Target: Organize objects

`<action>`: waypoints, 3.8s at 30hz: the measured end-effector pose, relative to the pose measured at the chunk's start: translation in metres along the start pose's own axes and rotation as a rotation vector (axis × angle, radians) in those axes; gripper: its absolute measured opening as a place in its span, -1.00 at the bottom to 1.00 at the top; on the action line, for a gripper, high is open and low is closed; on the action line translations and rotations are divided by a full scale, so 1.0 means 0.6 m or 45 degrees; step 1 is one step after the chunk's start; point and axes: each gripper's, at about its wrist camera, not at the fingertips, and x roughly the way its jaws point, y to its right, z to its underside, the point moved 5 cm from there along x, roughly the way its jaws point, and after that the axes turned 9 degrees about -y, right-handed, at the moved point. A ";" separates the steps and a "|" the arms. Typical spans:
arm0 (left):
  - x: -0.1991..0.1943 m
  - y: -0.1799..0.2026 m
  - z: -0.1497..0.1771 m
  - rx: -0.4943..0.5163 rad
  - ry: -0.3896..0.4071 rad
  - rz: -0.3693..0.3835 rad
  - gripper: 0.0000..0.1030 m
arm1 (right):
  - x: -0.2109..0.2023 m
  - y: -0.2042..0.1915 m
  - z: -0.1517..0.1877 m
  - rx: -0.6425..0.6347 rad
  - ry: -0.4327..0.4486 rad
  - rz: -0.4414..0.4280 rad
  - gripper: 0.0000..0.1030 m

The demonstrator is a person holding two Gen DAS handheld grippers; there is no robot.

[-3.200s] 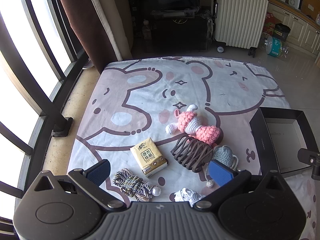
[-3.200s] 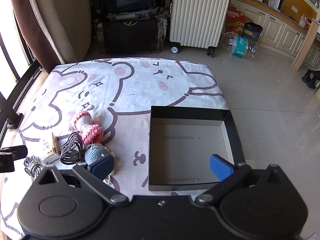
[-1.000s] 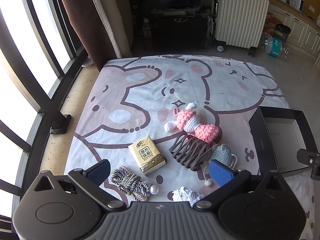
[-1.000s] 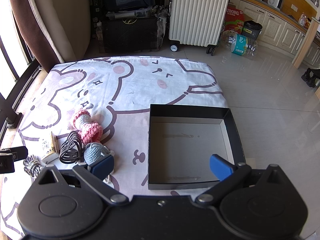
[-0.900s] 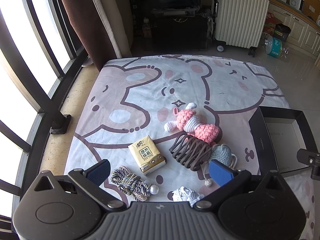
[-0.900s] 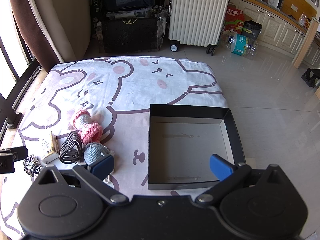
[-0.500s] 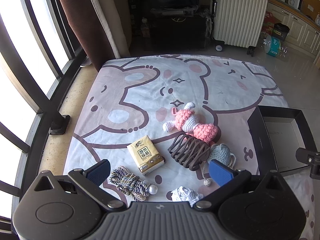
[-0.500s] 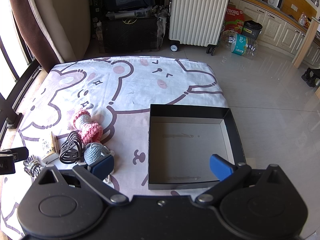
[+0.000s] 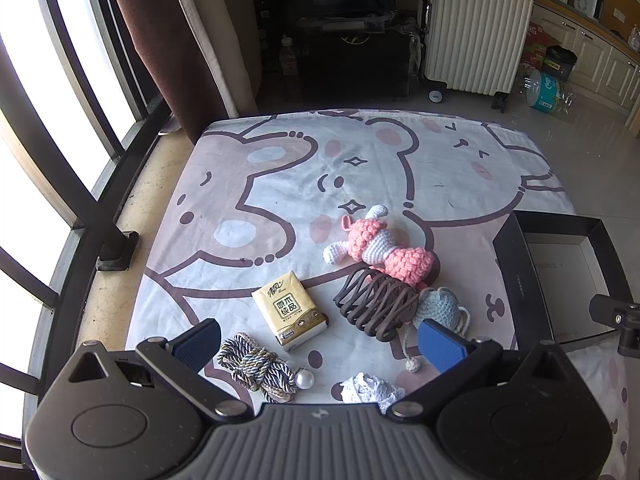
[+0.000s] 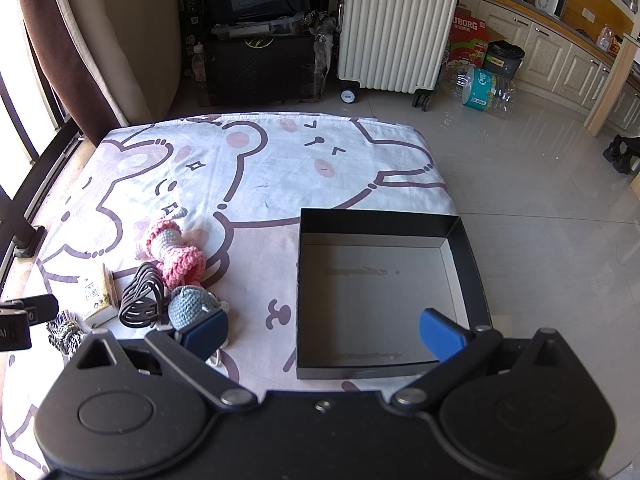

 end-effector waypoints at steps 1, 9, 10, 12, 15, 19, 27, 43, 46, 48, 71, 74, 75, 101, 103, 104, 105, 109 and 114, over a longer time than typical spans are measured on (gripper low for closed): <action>0.000 0.001 0.000 0.000 0.000 0.000 1.00 | 0.000 0.000 0.000 0.000 0.000 0.000 1.00; 0.000 0.002 -0.001 0.045 0.006 0.036 1.00 | 0.000 0.000 0.000 0.001 0.000 -0.001 1.00; 0.000 0.003 -0.001 0.045 0.006 0.036 1.00 | 0.000 0.000 0.000 0.001 0.001 -0.001 1.00; -0.001 0.003 -0.001 0.045 0.008 0.035 1.00 | 0.000 0.000 0.000 0.001 0.000 -0.001 1.00; -0.004 0.002 -0.004 0.033 0.024 0.029 1.00 | 0.000 0.000 0.000 0.003 0.002 0.001 1.00; -0.011 -0.006 -0.012 0.010 0.055 0.027 1.00 | -0.006 0.005 0.001 0.008 0.014 -0.001 1.00; -0.009 -0.034 -0.020 -0.040 0.089 0.038 1.00 | 0.007 -0.011 -0.006 -0.015 0.033 -0.035 1.00; 0.029 -0.138 -0.019 -0.193 0.068 -0.029 1.00 | 0.029 -0.077 -0.019 -0.102 0.070 -0.148 1.00; 0.038 -0.153 -0.016 -0.210 0.058 -0.026 1.00 | 0.033 -0.096 -0.020 -0.147 0.083 -0.160 1.00; 0.045 -0.160 -0.015 -0.219 0.047 -0.031 1.00 | 0.037 -0.109 -0.020 -0.178 0.088 -0.175 1.00; 0.151 -0.185 0.008 -0.237 -0.197 0.006 1.00 | 0.106 -0.243 0.040 -0.652 -0.136 -0.297 0.93; 0.158 -0.183 0.011 -0.222 -0.221 0.005 1.00 | 0.115 -0.260 0.049 -0.720 -0.174 -0.307 0.88; 0.161 -0.181 0.013 -0.219 -0.231 0.005 1.00 | 0.119 -0.264 0.052 -0.737 -0.187 -0.307 0.87; 0.230 -0.117 0.025 -0.121 -0.358 0.070 1.00 | 0.173 -0.312 0.107 -0.924 -0.411 -0.435 -0.29; 0.236 -0.115 0.026 -0.124 -0.369 0.063 1.00 | 0.174 -0.310 0.108 -0.922 -0.411 -0.443 -0.29; 0.239 -0.115 0.026 -0.132 -0.377 0.059 1.00 | 0.173 -0.310 0.108 -0.925 -0.409 -0.445 -0.29; 0.242 -0.117 0.027 -0.153 -0.387 0.058 1.00 | 0.173 -0.310 0.109 -0.927 -0.408 -0.445 -0.29; 0.259 -0.135 0.037 -0.349 -0.477 0.119 1.00 | 0.171 -0.309 0.110 -0.926 -0.410 -0.449 -0.29; 0.271 -0.159 0.049 -0.499 -0.524 0.142 0.91 | 0.172 -0.305 0.109 -0.919 -0.413 -0.458 -0.29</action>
